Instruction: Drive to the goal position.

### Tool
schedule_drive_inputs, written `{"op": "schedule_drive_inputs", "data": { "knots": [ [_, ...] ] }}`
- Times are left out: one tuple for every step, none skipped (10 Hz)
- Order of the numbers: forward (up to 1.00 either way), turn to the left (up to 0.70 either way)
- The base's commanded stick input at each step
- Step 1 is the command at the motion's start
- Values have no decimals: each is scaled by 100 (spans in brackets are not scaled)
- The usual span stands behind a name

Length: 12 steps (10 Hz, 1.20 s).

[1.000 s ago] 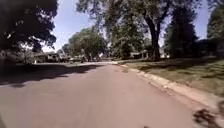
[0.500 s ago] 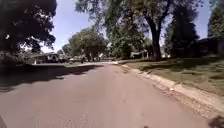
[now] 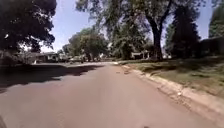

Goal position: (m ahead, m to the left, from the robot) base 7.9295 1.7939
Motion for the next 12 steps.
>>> {"op": "schedule_drive_inputs", "data": {
  "knots": [
    [50,0],
    [50,0],
    [50,0],
    [50,0],
    [50,0],
    [50,0],
    [50,0],
    [50,0],
    [50,0],
    [50,0],
    [50,0],
    [50,0]
  ]
}}
